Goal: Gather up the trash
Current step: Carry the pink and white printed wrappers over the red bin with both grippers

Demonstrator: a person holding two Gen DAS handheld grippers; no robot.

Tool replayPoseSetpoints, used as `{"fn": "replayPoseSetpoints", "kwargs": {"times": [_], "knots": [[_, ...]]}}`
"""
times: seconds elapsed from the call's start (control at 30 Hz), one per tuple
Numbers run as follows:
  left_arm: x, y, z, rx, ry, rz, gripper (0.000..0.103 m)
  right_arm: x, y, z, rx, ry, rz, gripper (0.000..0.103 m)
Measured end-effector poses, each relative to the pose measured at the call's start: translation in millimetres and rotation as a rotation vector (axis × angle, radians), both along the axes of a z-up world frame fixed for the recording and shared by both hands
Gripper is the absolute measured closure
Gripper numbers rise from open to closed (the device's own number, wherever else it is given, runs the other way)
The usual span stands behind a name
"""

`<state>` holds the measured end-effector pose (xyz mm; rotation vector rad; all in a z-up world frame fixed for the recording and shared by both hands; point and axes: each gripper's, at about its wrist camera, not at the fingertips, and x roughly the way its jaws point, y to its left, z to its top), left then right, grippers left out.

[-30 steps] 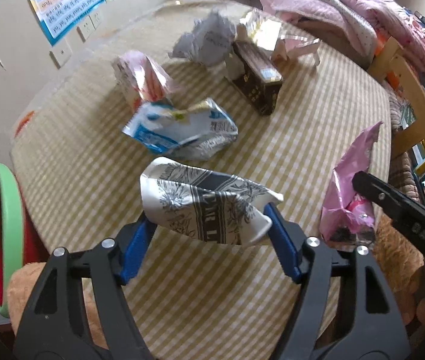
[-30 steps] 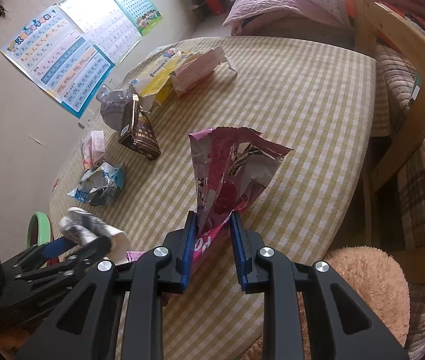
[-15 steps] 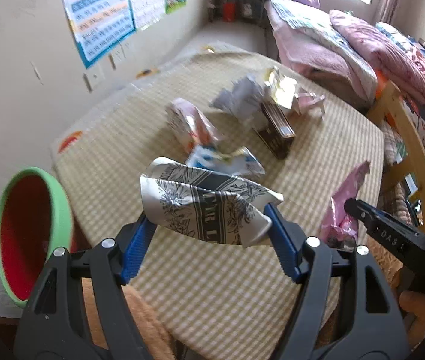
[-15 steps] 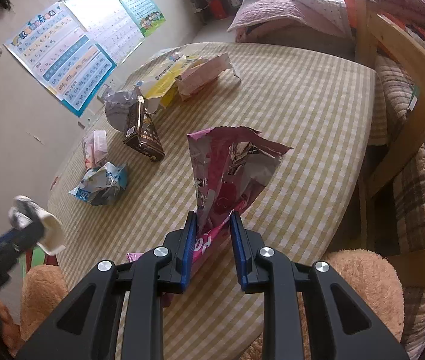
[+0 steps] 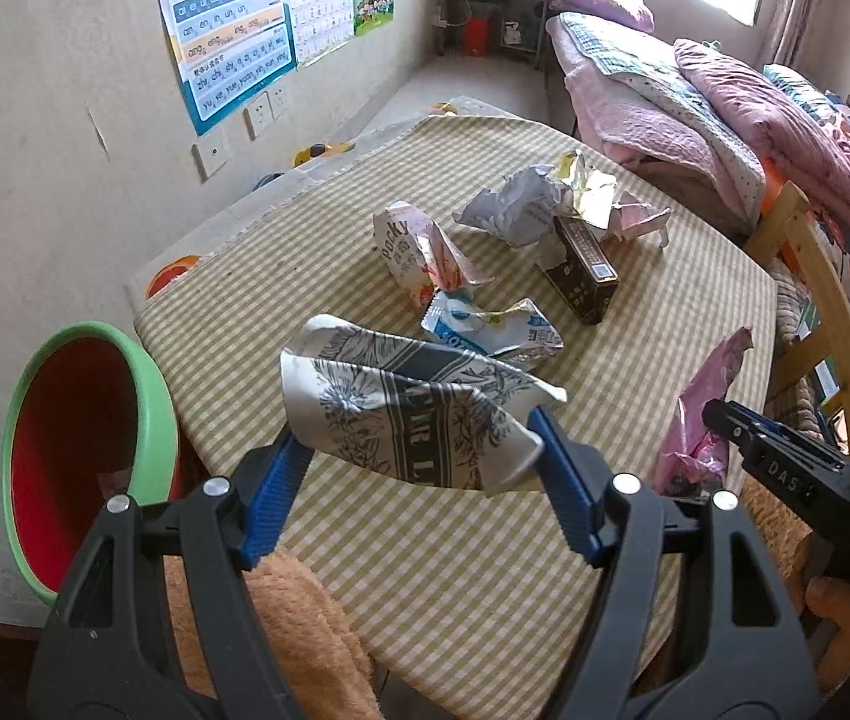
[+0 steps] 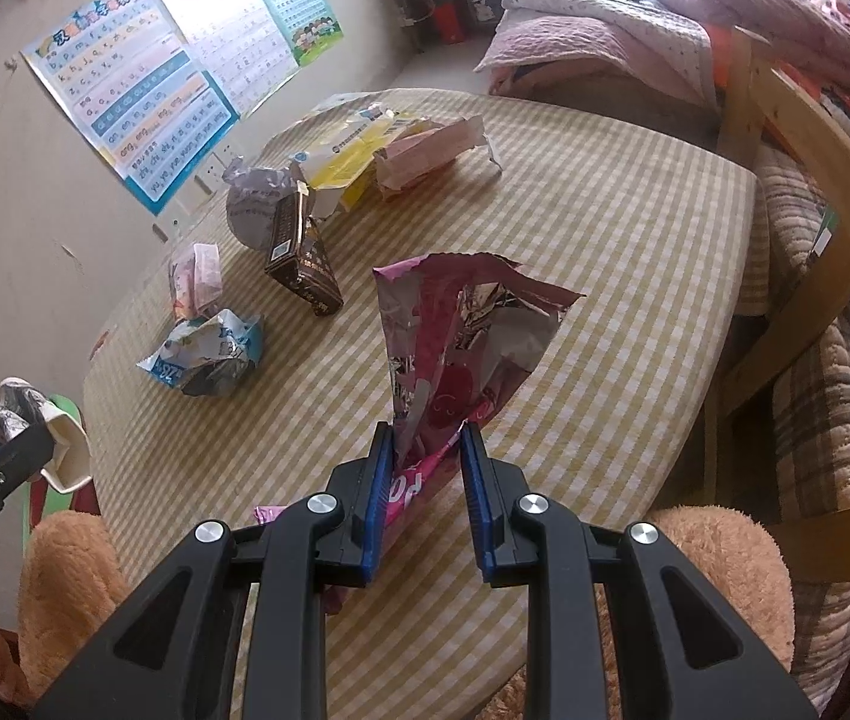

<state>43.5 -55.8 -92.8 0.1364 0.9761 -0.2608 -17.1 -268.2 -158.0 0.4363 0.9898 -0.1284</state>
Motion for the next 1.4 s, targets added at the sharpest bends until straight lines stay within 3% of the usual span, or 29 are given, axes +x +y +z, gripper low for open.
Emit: {"fn": "replayPoseSetpoints", "kwargs": {"times": [0.43, 1.0, 1.4], "knots": [[-1, 21, -2, -0.028, 0.0, 0.027, 0.033, 2, 41, 24, -0.022, -0.022, 0.088, 0.081], [1, 62, 0, -0.055, -0.018, 0.092, 0.033, 11, 100, 79, -0.027, -0.108, 0.218, 0.08], [-1, 92, 13, -0.045, -0.061, 0.162, 0.033, 23, 140, 122, -0.133, -0.211, 0.305, 0.08]]}}
